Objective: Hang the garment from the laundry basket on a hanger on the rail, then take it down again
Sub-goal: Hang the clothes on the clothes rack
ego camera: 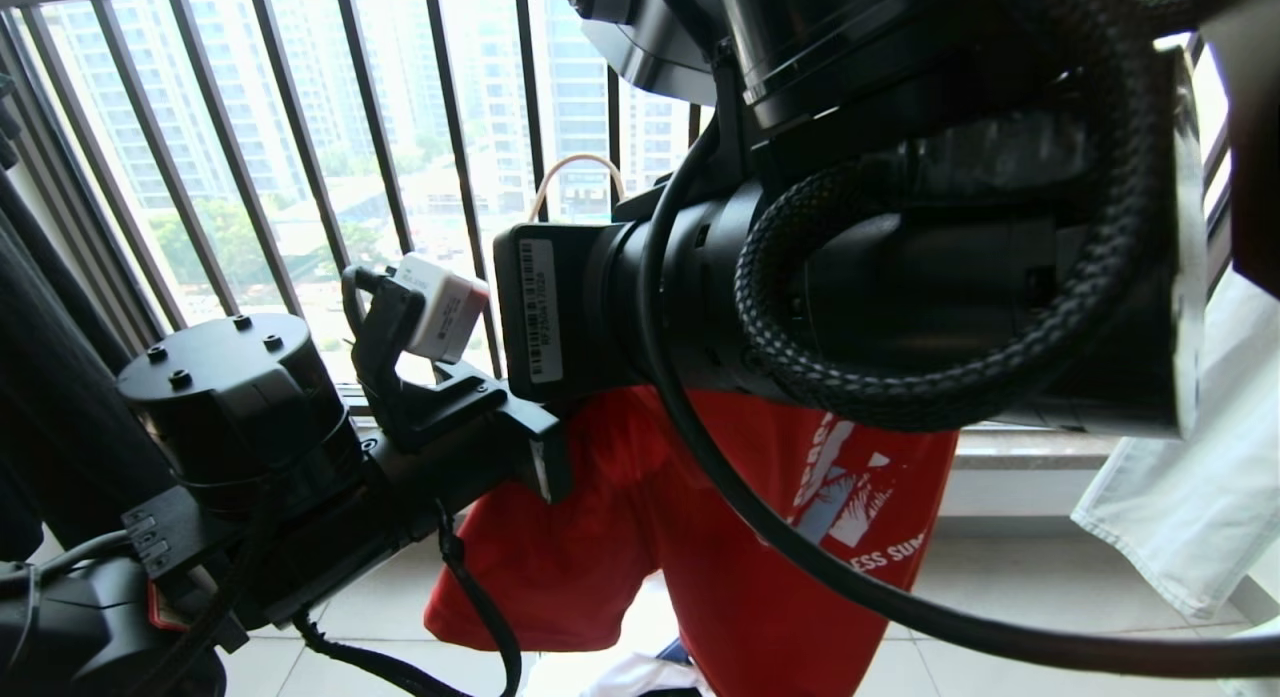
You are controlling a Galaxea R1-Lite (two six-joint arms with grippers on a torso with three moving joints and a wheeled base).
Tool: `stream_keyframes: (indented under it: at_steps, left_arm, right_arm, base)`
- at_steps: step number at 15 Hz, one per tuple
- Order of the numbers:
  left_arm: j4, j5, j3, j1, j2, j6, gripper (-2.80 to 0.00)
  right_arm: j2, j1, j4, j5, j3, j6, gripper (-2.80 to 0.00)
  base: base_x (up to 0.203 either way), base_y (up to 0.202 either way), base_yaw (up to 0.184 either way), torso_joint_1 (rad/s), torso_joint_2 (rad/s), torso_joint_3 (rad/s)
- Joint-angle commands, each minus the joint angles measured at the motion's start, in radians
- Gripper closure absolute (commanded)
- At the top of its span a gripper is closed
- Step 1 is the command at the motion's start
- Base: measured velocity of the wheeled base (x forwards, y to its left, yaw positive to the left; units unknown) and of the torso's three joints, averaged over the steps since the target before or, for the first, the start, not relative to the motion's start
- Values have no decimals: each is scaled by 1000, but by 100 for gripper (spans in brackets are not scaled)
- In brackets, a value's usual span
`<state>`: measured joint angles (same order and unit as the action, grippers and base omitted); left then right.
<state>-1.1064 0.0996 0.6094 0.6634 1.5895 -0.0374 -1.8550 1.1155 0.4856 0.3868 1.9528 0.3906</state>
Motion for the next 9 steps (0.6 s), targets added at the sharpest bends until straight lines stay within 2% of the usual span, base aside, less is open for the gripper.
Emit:
stream_keyframes:
  at_steps: [1, 5, 9]
  left_arm:
    - [-6, 2, -6, 10, -19, -2, 0]
    - [-6, -1, -3, 18, -11, -2, 0]
    - [-5, 0, -13, 18, -19, -2, 0]
  right_arm:
    - [-15, 3, -2, 4, 0, -1, 0]
    - [-12, 49, -10, 5, 0, -7, 0]
    - [11, 39, -9, 14, -3, -6, 0]
  base:
    - [0, 0, 0, 0, 0, 0]
    - [0, 0, 0, 0, 0, 0]
    - [0, 0, 0, 0, 0, 0]
